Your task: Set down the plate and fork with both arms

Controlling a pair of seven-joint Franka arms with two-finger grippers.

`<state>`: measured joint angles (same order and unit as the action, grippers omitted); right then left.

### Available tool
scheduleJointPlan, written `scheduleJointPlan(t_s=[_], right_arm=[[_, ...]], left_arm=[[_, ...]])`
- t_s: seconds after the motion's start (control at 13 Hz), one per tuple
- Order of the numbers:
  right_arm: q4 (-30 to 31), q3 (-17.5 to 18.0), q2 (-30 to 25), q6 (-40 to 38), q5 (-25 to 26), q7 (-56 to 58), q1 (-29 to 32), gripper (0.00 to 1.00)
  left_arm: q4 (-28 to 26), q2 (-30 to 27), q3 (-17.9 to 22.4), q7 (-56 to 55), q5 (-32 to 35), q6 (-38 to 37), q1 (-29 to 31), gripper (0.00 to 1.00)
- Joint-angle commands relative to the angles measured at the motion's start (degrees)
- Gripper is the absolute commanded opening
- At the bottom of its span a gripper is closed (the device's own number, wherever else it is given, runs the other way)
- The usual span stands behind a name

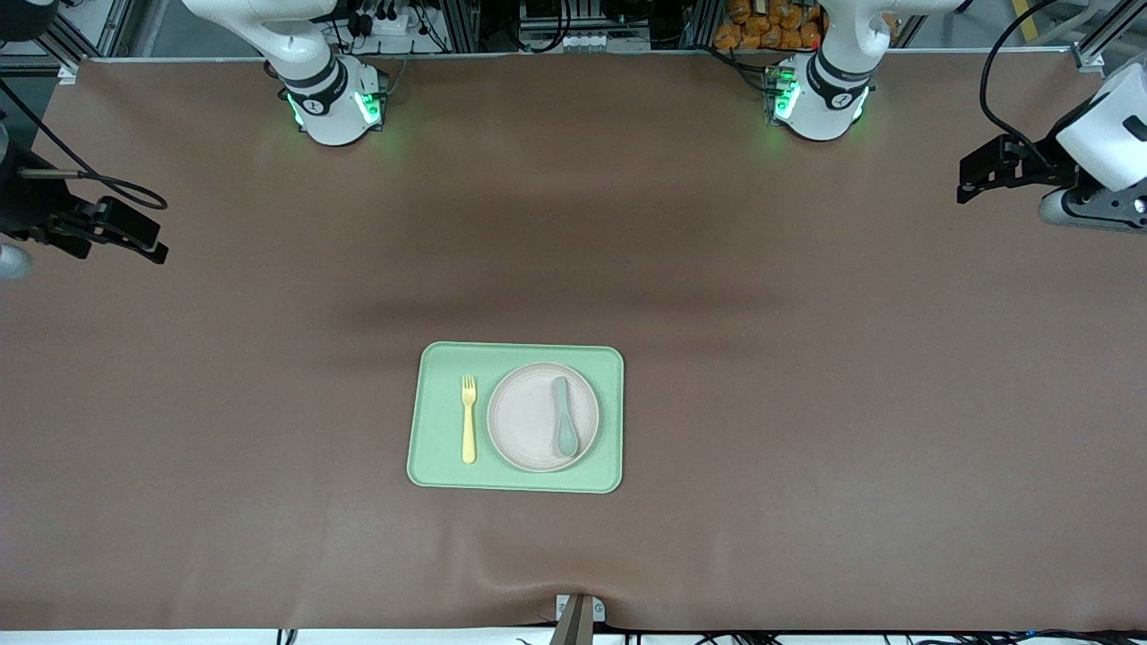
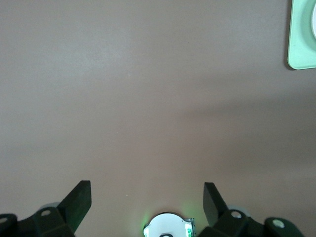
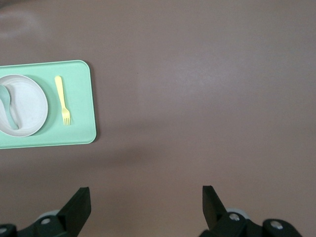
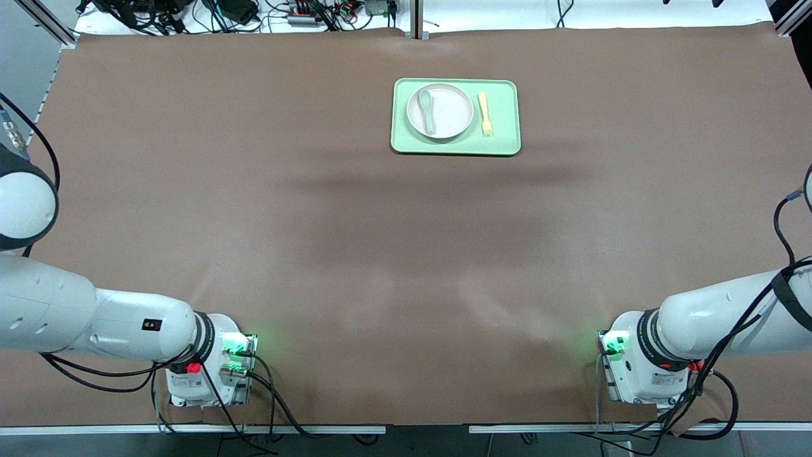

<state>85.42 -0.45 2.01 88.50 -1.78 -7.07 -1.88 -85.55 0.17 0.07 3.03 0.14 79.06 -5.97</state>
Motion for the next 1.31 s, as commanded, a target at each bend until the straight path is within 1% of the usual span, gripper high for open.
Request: scheduleJointPlan(t_s=[0.0,0.15,0.31,0.54,1.23], right_arm=[[-1.4,1.0,0.8,-1.1,-0.2,1.7,0.5,1.0],[-0.5,0.5,-0.1,-1.5,0.1,8.1,1.1,1.0],[0.3,0.6,-0.1,-1.4,0.1,8.3,2.1,1.0],[-1.9,0.7,1.2,-1.3,1.0,8.8,2.6,1.0],[-2.9,1.0,0.9,-2.4,1.4,8.9,1.8,1.0]], left_arm=[[0.2,-0.2,-0.1,-0.7,-0.6,0.0,-0.2,1.0],[0.2,-0.2,-0.1,-0.7,-0.6,0.0,-0.1,1.0],[0.2,-0.2,-0.1,-0.7,-0.6,0.0,-0.1,1.0],[0.2,0.0,-0.1,-0.7,-0.6,0.1,-0.1,1.0],[0.1,0.4,0.0,-0.8,-0.1,1.8,0.2,1.0]])
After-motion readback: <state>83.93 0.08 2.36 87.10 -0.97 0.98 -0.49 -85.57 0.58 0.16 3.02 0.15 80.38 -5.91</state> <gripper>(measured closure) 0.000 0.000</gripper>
